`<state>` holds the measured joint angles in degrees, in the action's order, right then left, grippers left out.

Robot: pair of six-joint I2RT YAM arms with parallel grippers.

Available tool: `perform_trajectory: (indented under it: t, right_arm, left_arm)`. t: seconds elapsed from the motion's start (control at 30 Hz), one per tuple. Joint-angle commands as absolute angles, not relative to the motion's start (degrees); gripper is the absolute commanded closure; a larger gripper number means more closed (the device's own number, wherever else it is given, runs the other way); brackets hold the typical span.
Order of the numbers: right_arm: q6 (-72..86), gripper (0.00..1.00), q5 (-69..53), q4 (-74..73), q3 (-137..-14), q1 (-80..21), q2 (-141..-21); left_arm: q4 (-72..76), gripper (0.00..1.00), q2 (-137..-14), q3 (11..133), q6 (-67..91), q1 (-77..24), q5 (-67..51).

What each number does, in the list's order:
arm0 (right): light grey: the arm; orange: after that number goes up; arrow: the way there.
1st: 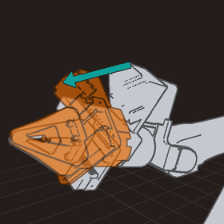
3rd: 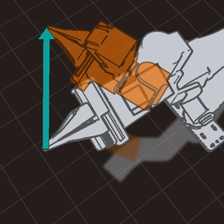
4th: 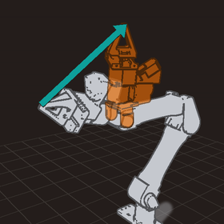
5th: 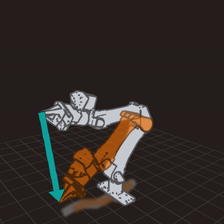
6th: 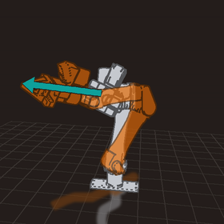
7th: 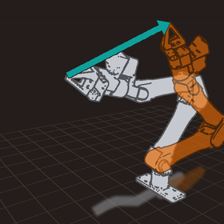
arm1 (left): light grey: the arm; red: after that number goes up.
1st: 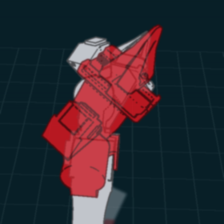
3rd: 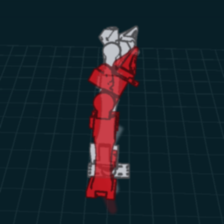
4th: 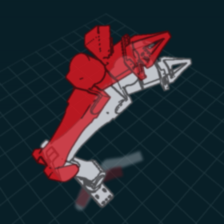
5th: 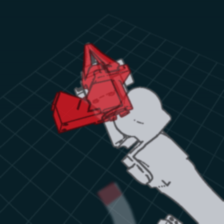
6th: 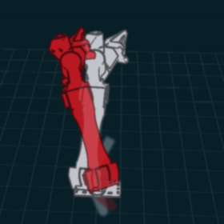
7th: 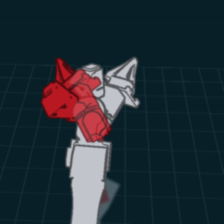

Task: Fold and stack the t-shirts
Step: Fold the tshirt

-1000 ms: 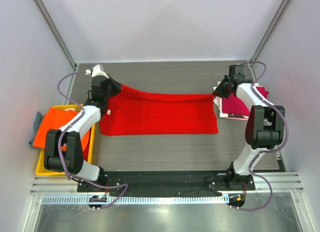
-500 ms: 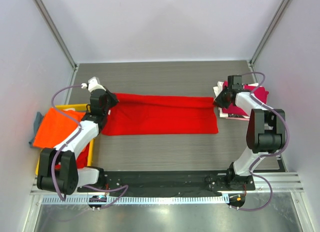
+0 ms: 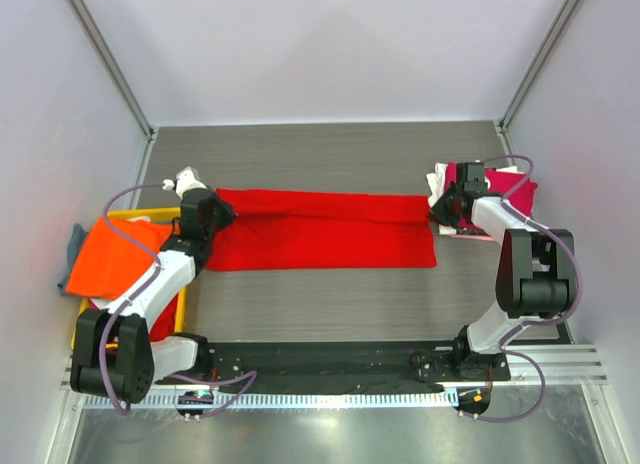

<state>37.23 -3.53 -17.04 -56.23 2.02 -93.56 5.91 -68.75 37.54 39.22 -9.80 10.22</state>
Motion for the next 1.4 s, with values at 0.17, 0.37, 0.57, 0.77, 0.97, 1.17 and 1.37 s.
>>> perform_trajectory:
  t: [0.17, 0.37, 0.57, 0.77, 0.97, 1.17, 1.37]
  right_arm:
    - [37.9, 0.99, -2.9, -13.4, -53.4, 1.8, -90.3]
    - [39.0, 0.76, -0.4, -12.4, -50.5, 1.1, -86.1]
    - [38.2, 0.61, 7.4, -12.6, -50.0, -3.5, -78.7]
    - [37.3, 0.62, 6.3, -11.5, -54.7, -10.7, -80.7]
    - [37.6, 0.69, 1.2, -12.0, -62.6, -16.7, -90.2]
    - [35.3, 0.57, -11.1, -7.9, -71.3, -23.9, -100.6]
    - [35.4, 0.54, -22.9, -4.2, -82.9, -28.0, -113.0]
  left_arm:
    - [1.1, 1.0, -66.0, 35.6, 41.6, -9.9, 10.9]
    - [-1.7, 1.0, -65.0, 34.5, 43.4, -10.0, 11.2]
    - [-7.7, 0.65, -61.4, 35.2, 42.5, -10.0, 8.2]
    - [-11.3, 0.53, -57.1, 35.7, 42.4, -10.0, 7.0]
    - [-14.8, 0.49, -63.4, 43.1, 41.8, -10.0, 7.1]
    - [-15.7, 0.48, -72.5, 48.9, 44.3, -9.5, 7.5]
    - [-17.3, 0.47, -82.1, 57.2, 46.0, -8.2, 9.3]
